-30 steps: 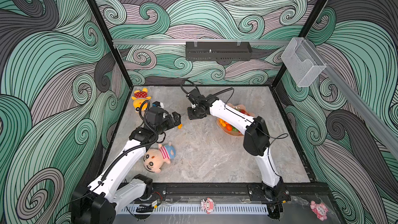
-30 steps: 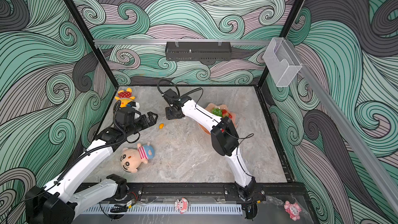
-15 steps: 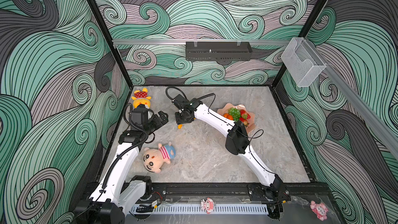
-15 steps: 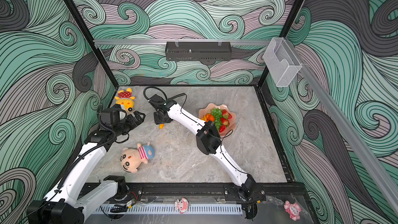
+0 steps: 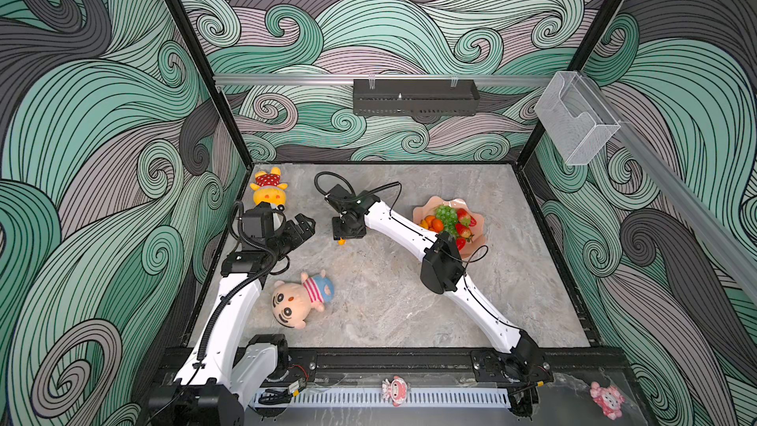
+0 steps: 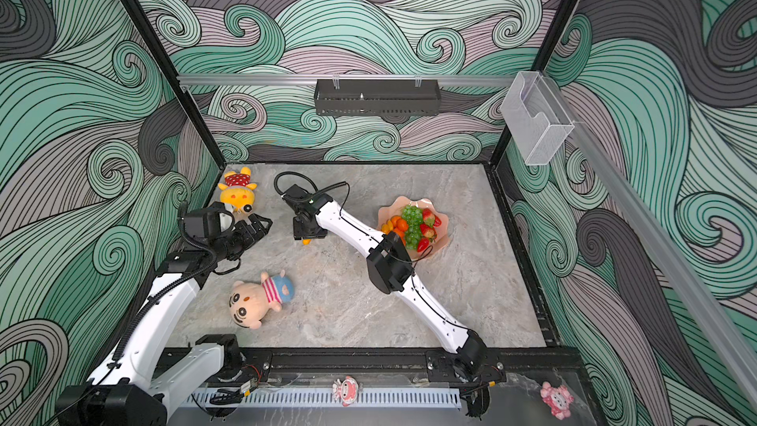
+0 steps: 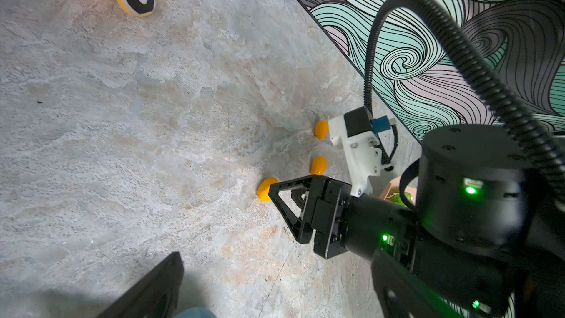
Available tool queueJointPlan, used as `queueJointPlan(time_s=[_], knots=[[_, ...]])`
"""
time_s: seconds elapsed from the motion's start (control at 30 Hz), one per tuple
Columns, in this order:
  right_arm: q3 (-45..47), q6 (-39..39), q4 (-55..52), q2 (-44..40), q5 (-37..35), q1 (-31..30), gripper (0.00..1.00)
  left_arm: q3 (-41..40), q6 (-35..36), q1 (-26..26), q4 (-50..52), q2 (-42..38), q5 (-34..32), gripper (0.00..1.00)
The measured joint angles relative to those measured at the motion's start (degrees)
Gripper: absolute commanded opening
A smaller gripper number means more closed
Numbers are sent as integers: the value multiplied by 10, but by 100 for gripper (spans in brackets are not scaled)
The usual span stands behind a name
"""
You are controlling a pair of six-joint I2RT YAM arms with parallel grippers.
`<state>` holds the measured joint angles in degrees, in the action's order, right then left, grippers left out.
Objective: Arrange fruit in a fruit bowl
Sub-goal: Pick up the fruit from the center of the table.
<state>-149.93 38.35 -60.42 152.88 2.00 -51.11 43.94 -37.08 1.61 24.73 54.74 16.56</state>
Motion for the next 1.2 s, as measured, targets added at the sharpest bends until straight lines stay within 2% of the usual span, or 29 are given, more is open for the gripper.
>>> queueJointPlan(time_s=[1.2], knots=[[-24, 11, 3, 45, 52, 5, 45, -2, 1, 3, 1, 0, 9, 98]])
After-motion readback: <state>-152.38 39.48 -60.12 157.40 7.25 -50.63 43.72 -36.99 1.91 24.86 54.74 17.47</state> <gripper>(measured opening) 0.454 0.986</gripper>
